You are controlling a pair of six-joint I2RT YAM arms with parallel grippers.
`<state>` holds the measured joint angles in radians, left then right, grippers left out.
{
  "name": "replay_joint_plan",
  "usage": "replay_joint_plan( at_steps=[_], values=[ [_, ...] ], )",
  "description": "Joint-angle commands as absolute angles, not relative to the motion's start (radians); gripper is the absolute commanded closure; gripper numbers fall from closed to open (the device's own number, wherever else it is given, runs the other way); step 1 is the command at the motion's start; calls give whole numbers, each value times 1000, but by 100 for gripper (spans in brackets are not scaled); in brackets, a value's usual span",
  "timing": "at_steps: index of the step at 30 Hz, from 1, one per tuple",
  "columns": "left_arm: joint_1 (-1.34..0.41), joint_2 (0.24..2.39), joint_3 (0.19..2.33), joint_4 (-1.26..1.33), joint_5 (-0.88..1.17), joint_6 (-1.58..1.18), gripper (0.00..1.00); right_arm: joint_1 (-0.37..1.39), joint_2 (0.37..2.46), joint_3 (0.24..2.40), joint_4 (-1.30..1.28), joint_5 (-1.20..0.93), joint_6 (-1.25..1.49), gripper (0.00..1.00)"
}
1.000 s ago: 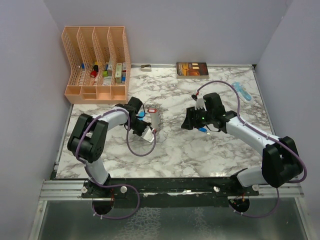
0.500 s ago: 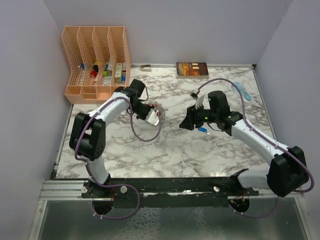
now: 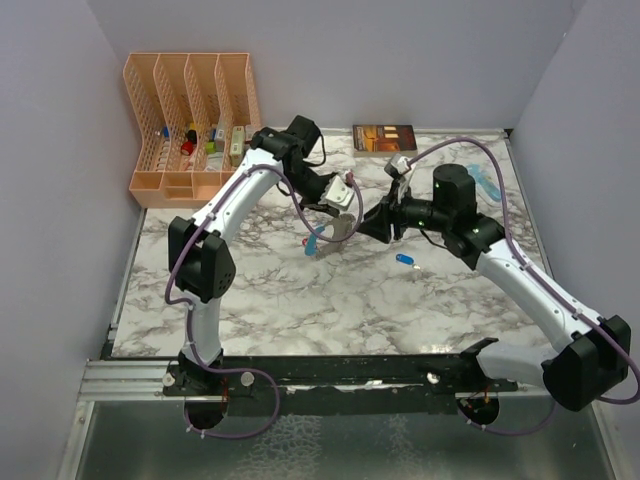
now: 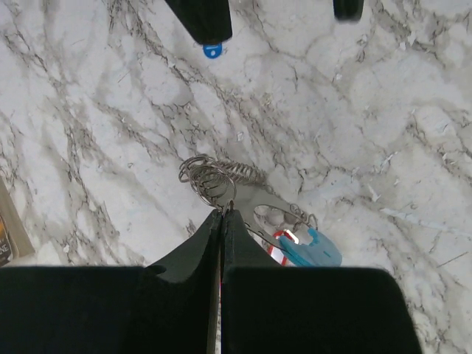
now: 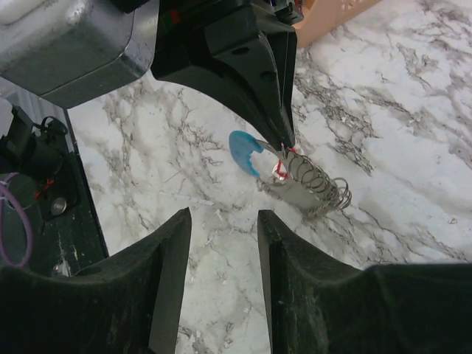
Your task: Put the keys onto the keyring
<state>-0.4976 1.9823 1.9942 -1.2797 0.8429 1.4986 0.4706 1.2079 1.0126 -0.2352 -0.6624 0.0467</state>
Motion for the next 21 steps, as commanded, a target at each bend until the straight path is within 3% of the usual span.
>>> replay_joint_plan(
  at_steps=[1,9,21],
  values=[
    [-521,1918,2085,-1309,932,1356,100,476,1189,1027,-197,-629,-6,59],
    [-523,1909,2119,-1251,1067,1139,100,482,1171,966,-117,-663,-11,66],
    [-554,1884,2142,-1327,1157,1113,100,482,1159,978,-64,-646,-58,74]
  ],
)
